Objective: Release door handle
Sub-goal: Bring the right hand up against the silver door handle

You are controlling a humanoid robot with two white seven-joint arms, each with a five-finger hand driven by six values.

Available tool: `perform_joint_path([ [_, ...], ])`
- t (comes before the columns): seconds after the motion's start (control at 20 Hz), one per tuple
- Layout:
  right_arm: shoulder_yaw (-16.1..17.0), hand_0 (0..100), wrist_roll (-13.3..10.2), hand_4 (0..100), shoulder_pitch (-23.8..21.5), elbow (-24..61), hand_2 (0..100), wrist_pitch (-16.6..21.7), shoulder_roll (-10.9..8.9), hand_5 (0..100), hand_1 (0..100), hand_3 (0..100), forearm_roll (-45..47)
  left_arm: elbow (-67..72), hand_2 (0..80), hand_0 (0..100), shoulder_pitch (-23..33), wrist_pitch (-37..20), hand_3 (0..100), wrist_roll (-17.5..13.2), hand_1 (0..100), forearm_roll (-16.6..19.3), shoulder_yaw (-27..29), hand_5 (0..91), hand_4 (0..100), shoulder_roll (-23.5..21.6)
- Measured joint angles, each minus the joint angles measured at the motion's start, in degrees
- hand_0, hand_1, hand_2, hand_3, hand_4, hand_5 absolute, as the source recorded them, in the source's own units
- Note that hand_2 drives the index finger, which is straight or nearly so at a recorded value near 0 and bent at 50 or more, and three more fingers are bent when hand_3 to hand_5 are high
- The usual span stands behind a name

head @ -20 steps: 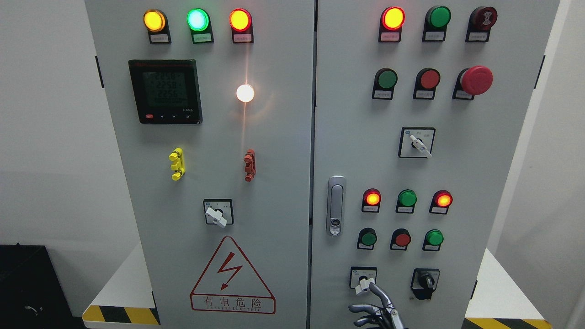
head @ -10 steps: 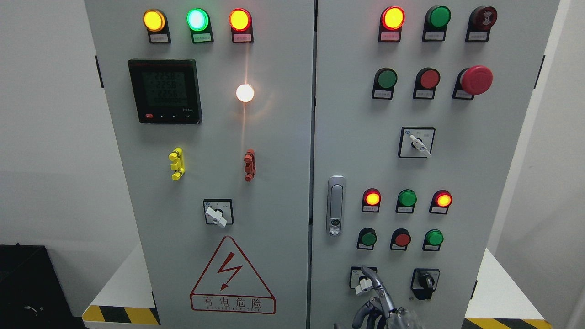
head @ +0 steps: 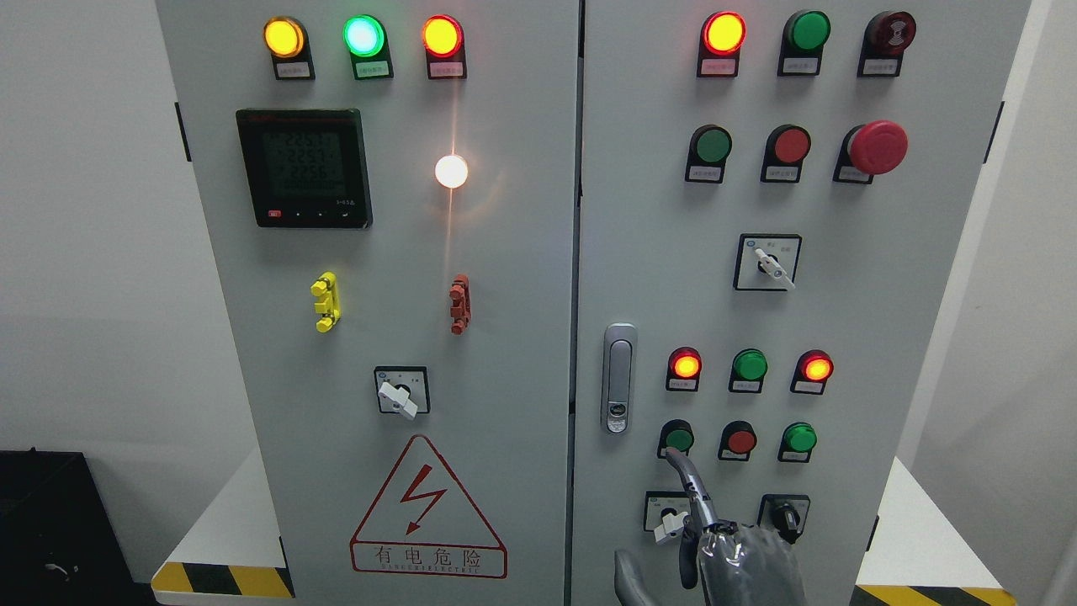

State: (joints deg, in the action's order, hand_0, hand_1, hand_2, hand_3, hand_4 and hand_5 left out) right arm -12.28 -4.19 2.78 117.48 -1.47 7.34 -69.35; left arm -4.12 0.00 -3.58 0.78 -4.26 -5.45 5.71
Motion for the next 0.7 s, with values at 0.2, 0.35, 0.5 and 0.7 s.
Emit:
perform_joint_path([
  [0.2, -0.75, 39, -0.97, 100, 1.48, -1.41, 5, -0.25, 0.01, 100, 30, 100, -5.76, 0.0, 0.0, 12, 0.0, 0.0, 0, 0.0, 56, 0.0, 0.0, 0.0, 0, 0.0],
  [0.35, -1.35, 39, -1.26, 100, 2.11, -2.46, 5, -0.67, 0.02, 100, 30, 100, -9.66, 0.0, 0.0, 12, 0.0, 0.0, 0, 0.0, 56, 0.0, 0.0, 0.0, 0, 0.0],
  [0.5, -1.96, 39, -1.39, 100, 3.14, -3.71, 5, -2.04, 0.04, 100, 31, 100, -12.67, 0.0, 0.0, 12, 0.0, 0.0, 0, 0.0, 56, -0.01, 0.0, 0.0, 0, 0.0],
  [0.7, -2.69, 37, -1.4, 100, 5.49, -5.63, 6, -3.46, 0.08, 100, 30, 100, -14.98, 0.0, 0.0, 12, 0.0, 0.0, 0, 0.0, 56, -0.01, 0.0, 0.0, 0, 0.0],
])
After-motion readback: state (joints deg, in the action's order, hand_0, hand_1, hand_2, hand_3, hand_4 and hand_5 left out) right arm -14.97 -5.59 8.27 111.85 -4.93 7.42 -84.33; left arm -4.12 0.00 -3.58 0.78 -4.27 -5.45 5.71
